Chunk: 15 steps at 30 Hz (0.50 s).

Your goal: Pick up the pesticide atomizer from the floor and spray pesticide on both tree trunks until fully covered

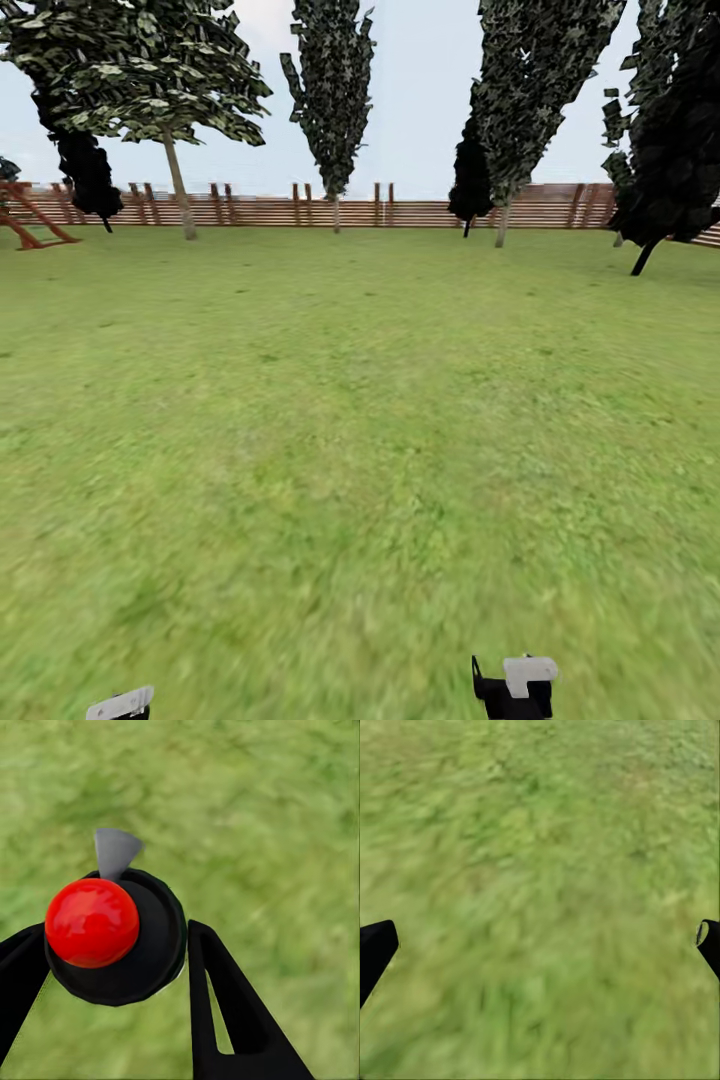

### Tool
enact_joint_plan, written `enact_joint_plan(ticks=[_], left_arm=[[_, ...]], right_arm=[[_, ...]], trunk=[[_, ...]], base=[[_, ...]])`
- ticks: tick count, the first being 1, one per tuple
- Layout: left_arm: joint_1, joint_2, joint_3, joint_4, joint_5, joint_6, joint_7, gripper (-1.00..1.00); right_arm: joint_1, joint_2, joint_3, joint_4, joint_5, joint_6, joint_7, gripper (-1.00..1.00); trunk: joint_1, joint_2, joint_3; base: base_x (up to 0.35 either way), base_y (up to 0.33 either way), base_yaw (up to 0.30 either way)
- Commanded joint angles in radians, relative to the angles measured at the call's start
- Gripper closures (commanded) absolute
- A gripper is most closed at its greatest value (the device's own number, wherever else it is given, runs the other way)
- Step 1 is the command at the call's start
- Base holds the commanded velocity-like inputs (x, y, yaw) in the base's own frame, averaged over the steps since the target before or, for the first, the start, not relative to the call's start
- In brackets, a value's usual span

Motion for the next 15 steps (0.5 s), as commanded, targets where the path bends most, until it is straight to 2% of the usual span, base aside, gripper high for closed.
enact_joint_plan(ticks=[1, 6, 15], left_arm=[[-0.001, 0.000, 0.009, 0.001, -0.009, -0.004, -0.005, 1.00], [-0.001, 0.000, 0.009, 0.001, -0.009, -0.004, -0.005, 1.00], [-0.001, 0.000, 0.009, 0.001, -0.009, -0.003, -0.004, 1.00]], right_arm=[[0.000, 0.000, 0.009, 0.000, -0.007, -0.002, -0.003, -1.00], [0.000, 0.000, 0.009, 0.000, -0.007, -0.002, -0.003, -1.00], [0.000, 0.000, 0.009, 0.000, -0.007, -0.002, -0.003, -1.00]], trunk=[[0.000, 0.000, 0.000], [0.000, 0.000, 0.005], [0.000, 0.000, 0.011]], base=[[0.324, 0.049, 0.233], [0.319, 0.126, 0.233], [0.286, 0.201, 0.242]])
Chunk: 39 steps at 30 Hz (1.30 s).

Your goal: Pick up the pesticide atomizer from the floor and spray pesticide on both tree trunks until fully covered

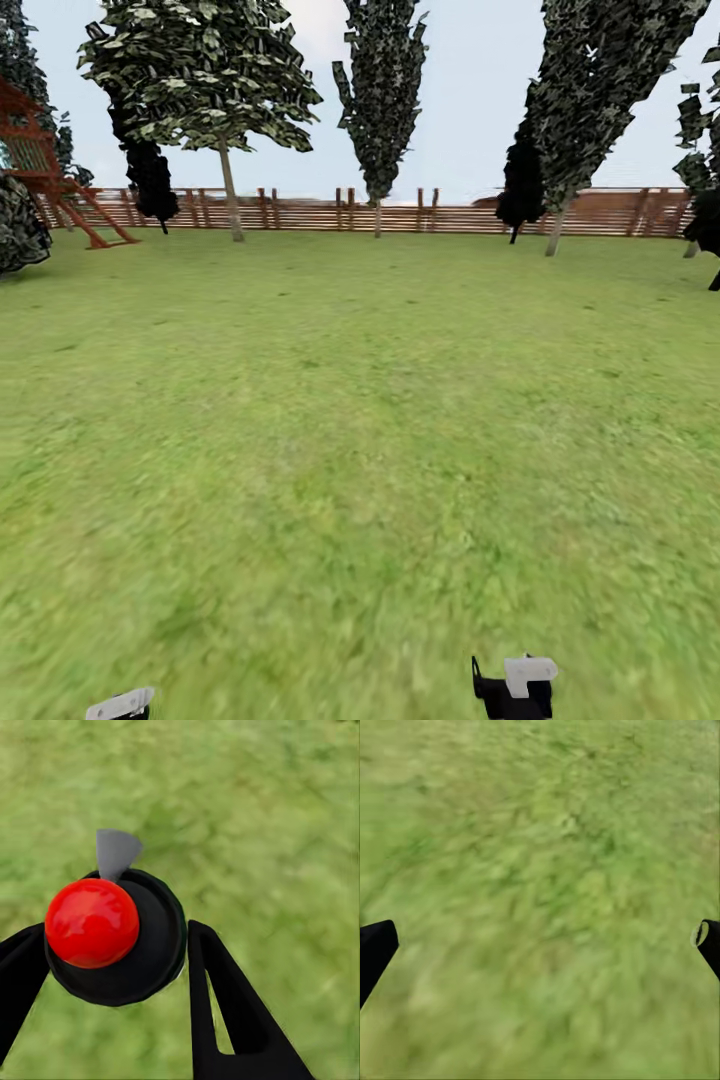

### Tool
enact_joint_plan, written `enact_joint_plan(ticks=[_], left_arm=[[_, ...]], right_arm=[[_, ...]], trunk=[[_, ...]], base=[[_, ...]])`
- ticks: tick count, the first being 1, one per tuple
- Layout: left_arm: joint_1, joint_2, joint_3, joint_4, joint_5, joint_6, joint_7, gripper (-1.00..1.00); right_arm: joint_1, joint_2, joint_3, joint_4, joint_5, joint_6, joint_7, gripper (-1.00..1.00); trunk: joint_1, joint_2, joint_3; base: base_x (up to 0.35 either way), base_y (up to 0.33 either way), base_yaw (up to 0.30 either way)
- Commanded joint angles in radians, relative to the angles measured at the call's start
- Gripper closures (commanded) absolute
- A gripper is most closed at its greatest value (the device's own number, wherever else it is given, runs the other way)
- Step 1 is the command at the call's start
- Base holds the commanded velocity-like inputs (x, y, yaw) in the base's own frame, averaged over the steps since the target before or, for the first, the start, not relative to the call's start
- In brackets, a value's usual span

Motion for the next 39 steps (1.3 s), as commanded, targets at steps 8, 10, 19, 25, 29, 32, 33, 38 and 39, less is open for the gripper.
enact_joint_plan(ticks=[8, 10, 19, 25, 29, 32, 33, 38, 39], left_arm=[[-0.001, 0.000, 0.009, 0.001, -0.009, -0.004, -0.004, 1.00], [-0.001, 0.000, 0.009, 0.001, -0.009, -0.004, -0.004, 1.00], [-0.001, -0.002, 0.006, 0.001, -0.012, -0.004, -0.005, 1.00], [-0.001, -0.002, 0.007, 0.001, -0.011, -0.004, -0.005, 1.00], [-0.001, -0.001, 0.008, 0.001, -0.010, -0.004, -0.005, 1.00], [-0.001, 0.000, 0.009, 0.001, -0.009, -0.003, -0.004, 1.00], [-0.001, 0.000, 0.009, 0.001, -0.009, -0.003, -0.004, 1.00], [-0.001, 0.000, 0.009, 0.001, -0.009, -0.003, -0.004, 1.00], [-0.001, 0.000, 0.009, 0.001, -0.009, -0.003, -0.004, 1.00]], right_arm=[[0.000, 0.000, 0.009, 0.000, -0.007, -0.002, -0.004, -1.00], [0.000, 0.000, 0.009, 0.000, -0.007, -0.003, -0.004, -1.00], [0.000, 0.000, 0.009, 0.000, -0.007, -0.003, -0.004, -1.00], [0.000, 0.000, 0.009, 0.000, -0.007, -0.003, -0.004, -1.00], [0.000, 0.000, 0.009, 0.000, -0.007, -0.003, -0.004, -1.00], [0.000, 0.000, 0.009, 0.000, -0.007, -0.002, -0.003, -1.00], [0.000, 0.000, 0.009, 0.000, -0.007, -0.002, -0.003, -1.00], [0.000, 0.000, 0.009, 0.000, -0.007, -0.002, -0.003, -1.00], [0.000, 0.000, 0.009, 0.000, -0.007, -0.002, -0.003, -1.00]], trunk=[[0.000, 0.000, -0.001], [0.000, 0.000, -0.001], [0.000, 0.000, -0.001], [0.000, 0.000, -0.001], [0.000, 0.000, -0.001], [0.000, 0.000, -0.001], [0.000, 0.000, -0.001], [0.000, 0.000, -0.002], [0.000, 0.000, -0.003]], base=[[0.279, 0.214, 0.277], [0.265, 0.205, 0.279], [0.038, 0.024, 0.279], [0.269, 0.000, 0.279], [0.334, 0.000, 0.279], [0.338, 0.000, 0.121], [0.338, 0.000, 0.011], [0.338, 0.000, 0.014], [0.338, 0.000, 0.080]])
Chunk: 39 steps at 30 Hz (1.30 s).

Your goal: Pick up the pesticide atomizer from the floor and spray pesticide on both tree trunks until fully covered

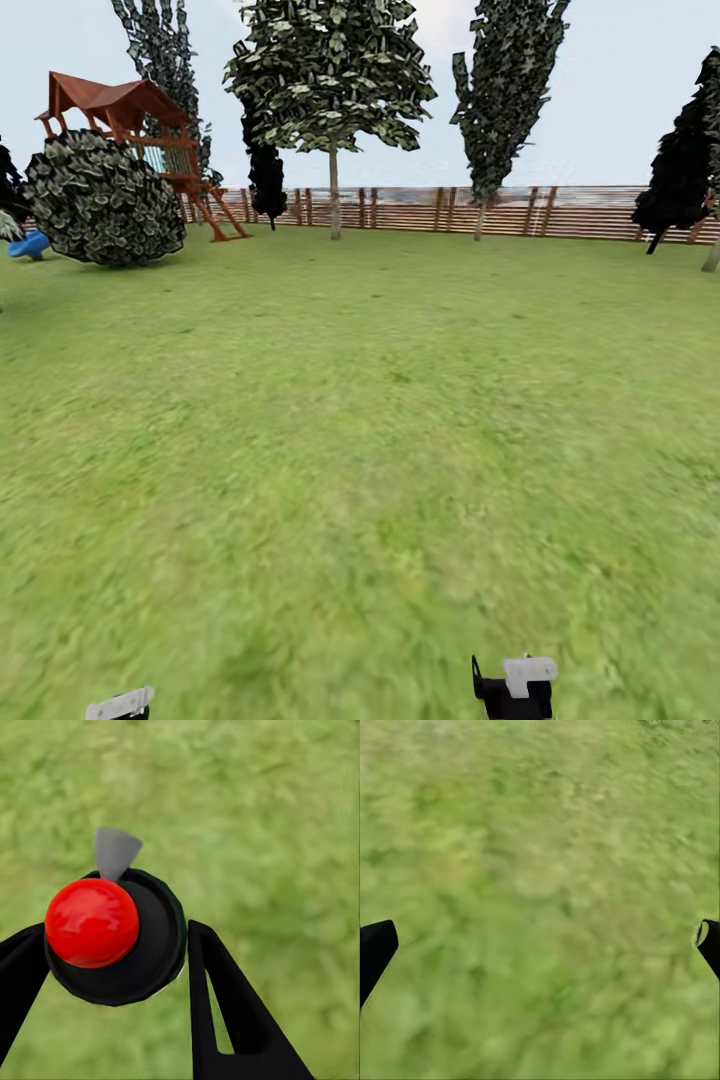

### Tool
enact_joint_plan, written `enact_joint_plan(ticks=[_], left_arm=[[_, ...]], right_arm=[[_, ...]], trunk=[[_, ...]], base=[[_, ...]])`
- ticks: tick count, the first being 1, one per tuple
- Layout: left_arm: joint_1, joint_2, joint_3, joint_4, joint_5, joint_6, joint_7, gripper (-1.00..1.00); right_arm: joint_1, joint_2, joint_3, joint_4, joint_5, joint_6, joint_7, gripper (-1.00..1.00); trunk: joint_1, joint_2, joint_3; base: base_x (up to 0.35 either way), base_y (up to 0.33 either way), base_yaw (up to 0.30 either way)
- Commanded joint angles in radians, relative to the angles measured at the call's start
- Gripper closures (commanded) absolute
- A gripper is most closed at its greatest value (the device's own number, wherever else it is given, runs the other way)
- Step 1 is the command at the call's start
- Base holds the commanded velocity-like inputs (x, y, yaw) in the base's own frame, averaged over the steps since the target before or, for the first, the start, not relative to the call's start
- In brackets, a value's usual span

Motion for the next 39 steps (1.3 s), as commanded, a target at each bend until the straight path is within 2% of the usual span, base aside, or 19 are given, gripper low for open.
enact_joint_plan(ticks=[1, 9, 19, 27, 39], left_arm=[[-0.001, 0.000, 0.009, 0.001, -0.009, -0.004, -0.005, 1.00], [-0.001, 0.000, 0.009, 0.001, -0.009, -0.004, -0.005, 1.00], [-0.001, 0.000, 0.009, 0.001, -0.009, -0.005, -0.005, 1.00], [-0.001, 0.000, 0.009, 0.001, -0.009, -0.005, -0.005, 1.00], [-0.001, 0.000, 0.009, 0.002, -0.009, -0.004, -0.005, 1.00]], right_arm=[[0.000, 0.000, 0.009, 0.000, -0.007, -0.002, -0.003, -1.00], [0.000, -0.001, 0.009, 0.000, -0.007, -0.003, -0.003, -1.00], [0.000, -0.012, 0.009, 0.000, -0.004, -0.001, 0.002, -1.00], [0.000, -0.003, 0.010, 0.000, -0.006, -0.001, 0.001, -1.00], [0.000, -0.002, 0.010, 0.001, -0.006, -0.001, 0.001, -1.00]], trunk=[[0.000, 0.000, -0.002], [0.000, 0.000, -0.012], [0.000, 0.000, -0.013], [0.000, 0.000, -0.013], [0.000, 0.000, -0.013]], base=[[0.338, 0.000, 0.096], [0.338, 0.000, 0.067], [0.338, 0.000, 0.001], [0.338, 0.000, 0.000], [0.338, 0.000, 0.000]])
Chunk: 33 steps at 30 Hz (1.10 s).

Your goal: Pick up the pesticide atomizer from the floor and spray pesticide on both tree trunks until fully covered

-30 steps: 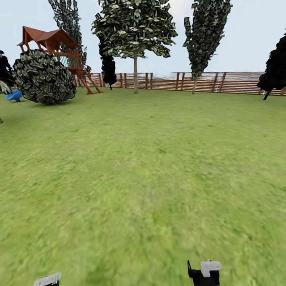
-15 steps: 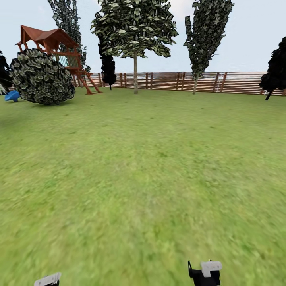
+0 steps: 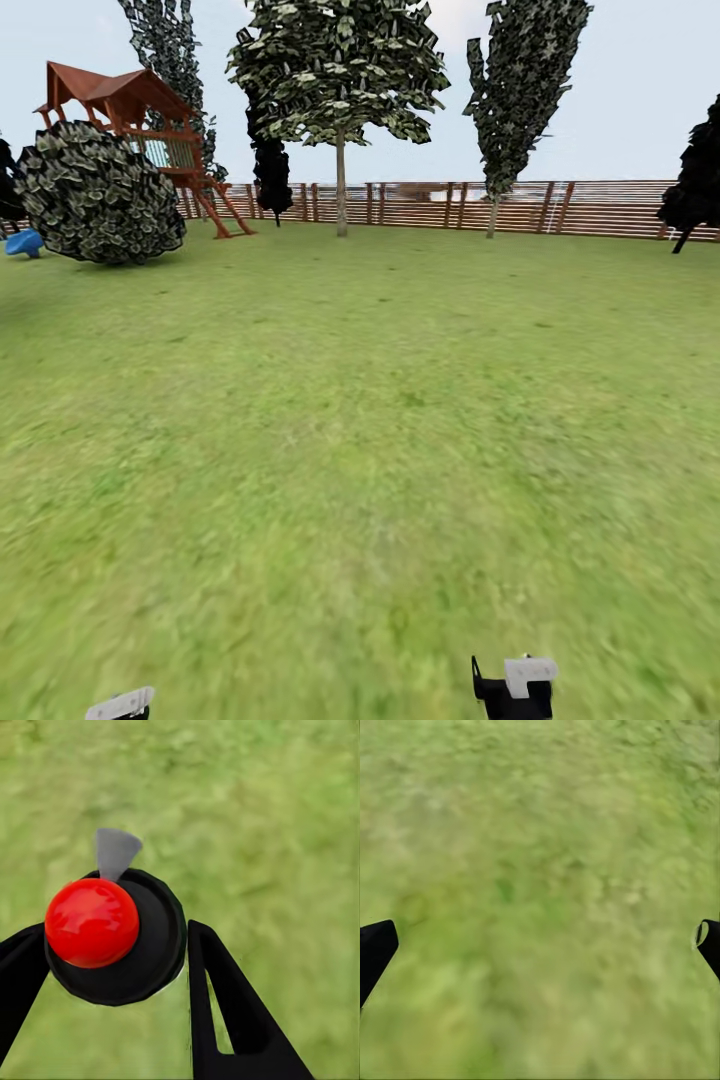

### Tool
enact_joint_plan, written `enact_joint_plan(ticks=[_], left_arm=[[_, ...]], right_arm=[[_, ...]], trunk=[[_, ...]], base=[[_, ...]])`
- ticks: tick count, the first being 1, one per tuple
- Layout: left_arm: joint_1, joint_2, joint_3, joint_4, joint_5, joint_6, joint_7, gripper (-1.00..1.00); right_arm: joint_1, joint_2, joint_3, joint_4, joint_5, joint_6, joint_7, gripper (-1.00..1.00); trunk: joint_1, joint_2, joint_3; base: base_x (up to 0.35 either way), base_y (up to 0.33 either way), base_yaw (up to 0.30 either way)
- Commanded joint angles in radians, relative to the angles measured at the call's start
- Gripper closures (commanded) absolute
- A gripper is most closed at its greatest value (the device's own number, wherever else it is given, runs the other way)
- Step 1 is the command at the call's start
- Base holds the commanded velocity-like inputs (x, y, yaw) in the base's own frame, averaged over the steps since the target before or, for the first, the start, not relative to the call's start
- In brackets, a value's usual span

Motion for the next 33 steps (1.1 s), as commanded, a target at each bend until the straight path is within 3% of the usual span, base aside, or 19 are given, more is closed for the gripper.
enact_joint_plan(ticks=[1, 33], left_arm=[[-0.001, 0.000, 0.009, 0.001, -0.009, -0.003, -0.005, 1.00], [-0.001, -0.002, 0.008, 0.005, -0.009, -0.005, -0.005, 1.00]], right_arm=[[-0.001, 0.000, 0.009, 0.000, -0.007, -0.002, -0.003, -1.00], [-0.001, 0.001, 0.009, 0.002, -0.007, -0.002, -0.003, -1.00]], trunk=[[0.000, 0.000, -0.001], [0.000, 0.000, -0.012]], base=[[0.338, 0.000, 0.000], [0.338, 0.000, 0.000]])
